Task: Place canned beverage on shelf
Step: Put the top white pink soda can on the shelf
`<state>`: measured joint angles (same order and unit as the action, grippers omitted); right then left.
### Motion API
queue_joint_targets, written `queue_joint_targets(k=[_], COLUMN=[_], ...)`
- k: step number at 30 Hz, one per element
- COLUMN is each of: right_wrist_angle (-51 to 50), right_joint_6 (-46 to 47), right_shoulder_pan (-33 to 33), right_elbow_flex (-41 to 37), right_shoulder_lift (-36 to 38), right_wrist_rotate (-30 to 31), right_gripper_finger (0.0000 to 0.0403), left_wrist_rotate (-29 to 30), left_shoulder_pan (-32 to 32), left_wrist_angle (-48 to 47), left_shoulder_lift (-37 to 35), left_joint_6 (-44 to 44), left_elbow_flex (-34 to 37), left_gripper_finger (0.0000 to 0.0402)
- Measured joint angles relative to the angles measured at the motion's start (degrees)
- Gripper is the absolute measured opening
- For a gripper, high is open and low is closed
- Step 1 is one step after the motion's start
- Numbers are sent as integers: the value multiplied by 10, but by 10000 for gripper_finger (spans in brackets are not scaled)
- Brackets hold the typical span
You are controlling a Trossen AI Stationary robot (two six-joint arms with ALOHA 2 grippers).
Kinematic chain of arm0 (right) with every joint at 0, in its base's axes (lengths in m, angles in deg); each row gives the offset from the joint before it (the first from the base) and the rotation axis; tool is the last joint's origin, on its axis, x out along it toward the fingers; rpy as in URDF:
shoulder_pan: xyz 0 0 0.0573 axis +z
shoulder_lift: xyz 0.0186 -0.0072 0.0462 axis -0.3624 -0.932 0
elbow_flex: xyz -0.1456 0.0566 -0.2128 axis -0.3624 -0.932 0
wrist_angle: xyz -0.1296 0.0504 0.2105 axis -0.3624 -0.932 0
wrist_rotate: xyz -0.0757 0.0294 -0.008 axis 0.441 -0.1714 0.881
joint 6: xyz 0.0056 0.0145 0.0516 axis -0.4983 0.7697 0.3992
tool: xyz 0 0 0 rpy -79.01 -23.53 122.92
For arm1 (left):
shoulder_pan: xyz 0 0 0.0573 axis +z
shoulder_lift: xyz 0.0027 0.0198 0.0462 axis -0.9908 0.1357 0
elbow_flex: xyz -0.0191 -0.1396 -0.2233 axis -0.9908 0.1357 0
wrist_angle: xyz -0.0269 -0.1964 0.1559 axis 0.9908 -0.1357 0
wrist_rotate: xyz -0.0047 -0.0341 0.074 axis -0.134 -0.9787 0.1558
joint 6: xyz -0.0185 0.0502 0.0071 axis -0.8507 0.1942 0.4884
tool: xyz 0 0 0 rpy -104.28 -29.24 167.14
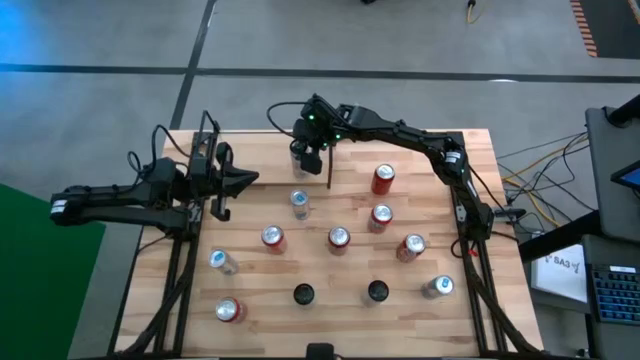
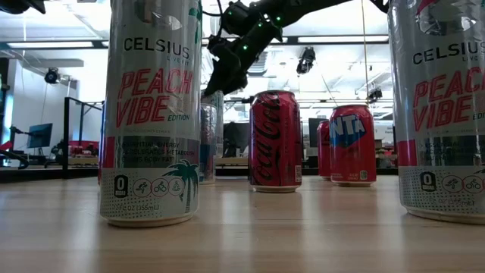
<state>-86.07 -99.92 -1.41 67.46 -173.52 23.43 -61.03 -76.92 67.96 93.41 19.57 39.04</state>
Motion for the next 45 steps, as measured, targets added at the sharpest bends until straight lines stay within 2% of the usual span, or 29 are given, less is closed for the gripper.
queue_joint_targets(k=[15, 24, 28, 32, 39, 41, 43, 45], right_wrist_angle=[-10, -19, -13, 42, 220, 246, 247, 246], right_joint_6=[0, -25, -31, -36, -18, -9, 7, 9], right_shoulder_pan=[0, 20, 30, 40, 39, 39, 41, 45], right_elbow_flex=[65, 41, -11, -102, -301, -339, -361, -374], right_shoulder_lift=[12, 77, 111, 156, 236, 247, 250, 247], right_wrist_rotate=[0, 15, 16, 16, 25, 74, 153, 189], right_gripper_finger=[295, 281, 261, 232, 164, 136, 100, 60], left_wrist_rotate=[0, 0, -20, -29, -29, -30, -30, -30], left_shoulder_pan=[0, 0, 0, 0, 0, 0, 0, 0], left_wrist_angle=[0, -1, -1, -1, -6, -4, -4, -4], left_shoulder_lift=[9, 18, 27, 25, 27, 28, 29, 32], left_joint_6=[0, -25, -23, -29, -31, -35, -37, -37], left_elbow_flex=[0, 0, 0, 0, 0, 0, 0, 0], left_gripper_finger=[0, 0, 0, 0, 0, 0, 0, 0])
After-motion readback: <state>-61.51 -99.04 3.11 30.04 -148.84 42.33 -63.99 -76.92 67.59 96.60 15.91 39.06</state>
